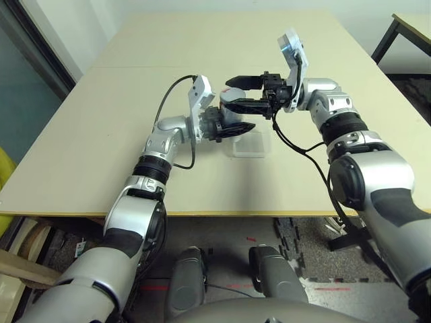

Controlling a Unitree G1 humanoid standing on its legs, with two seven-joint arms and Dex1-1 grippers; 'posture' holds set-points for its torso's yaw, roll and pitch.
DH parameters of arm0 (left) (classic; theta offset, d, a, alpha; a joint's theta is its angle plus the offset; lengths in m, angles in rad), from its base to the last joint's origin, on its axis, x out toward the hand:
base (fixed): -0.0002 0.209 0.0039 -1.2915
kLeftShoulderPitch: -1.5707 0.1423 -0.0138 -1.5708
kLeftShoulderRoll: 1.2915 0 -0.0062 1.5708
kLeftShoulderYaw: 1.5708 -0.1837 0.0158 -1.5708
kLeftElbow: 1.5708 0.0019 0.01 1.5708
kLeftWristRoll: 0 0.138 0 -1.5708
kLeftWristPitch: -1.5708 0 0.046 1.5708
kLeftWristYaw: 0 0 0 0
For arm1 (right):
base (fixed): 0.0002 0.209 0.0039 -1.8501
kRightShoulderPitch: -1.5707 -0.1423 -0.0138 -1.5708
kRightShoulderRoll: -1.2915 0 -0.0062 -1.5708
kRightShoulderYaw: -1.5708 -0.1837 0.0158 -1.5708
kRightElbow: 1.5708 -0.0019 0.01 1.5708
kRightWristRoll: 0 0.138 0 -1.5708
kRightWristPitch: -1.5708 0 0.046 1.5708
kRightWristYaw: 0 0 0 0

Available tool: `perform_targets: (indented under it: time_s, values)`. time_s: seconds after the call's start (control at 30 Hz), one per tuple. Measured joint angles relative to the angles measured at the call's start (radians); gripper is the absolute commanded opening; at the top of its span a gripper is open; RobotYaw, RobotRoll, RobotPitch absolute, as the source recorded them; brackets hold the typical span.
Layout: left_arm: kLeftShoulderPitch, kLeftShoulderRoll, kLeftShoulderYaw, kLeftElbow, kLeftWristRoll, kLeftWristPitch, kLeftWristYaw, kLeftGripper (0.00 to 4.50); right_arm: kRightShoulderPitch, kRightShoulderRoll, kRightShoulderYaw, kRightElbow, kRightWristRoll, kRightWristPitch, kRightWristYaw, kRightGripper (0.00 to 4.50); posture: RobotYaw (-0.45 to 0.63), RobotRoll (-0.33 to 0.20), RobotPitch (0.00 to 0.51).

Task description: Pour the medicine from the bottle into the box.

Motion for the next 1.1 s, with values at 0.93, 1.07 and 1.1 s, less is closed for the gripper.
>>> perform_targets:
  time_s: [0.93,1.07,1.1]
  values:
    - [0.013,0.007,0.003,-0.035,0.0,0.053,0.053,2.67,-0.003,-0.066,0.0,0.06,-0.008,-0.012,-0.039,4.5,-0.15,0.0,0.057]
    - [0.022,0.022,0.011,-0.054,-0.006,0.04,0.016,2.67,0.005,-0.192,-0.022,0.094,-0.018,-0.012,-0.114,4.5,-0.15,0.0,0.056]
    - [0.022,0.023,0.011,-0.054,-0.006,0.038,0.014,2.67,0.006,-0.202,-0.024,0.096,-0.019,-0.013,-0.123,4.5,-0.15,0.0,0.056]
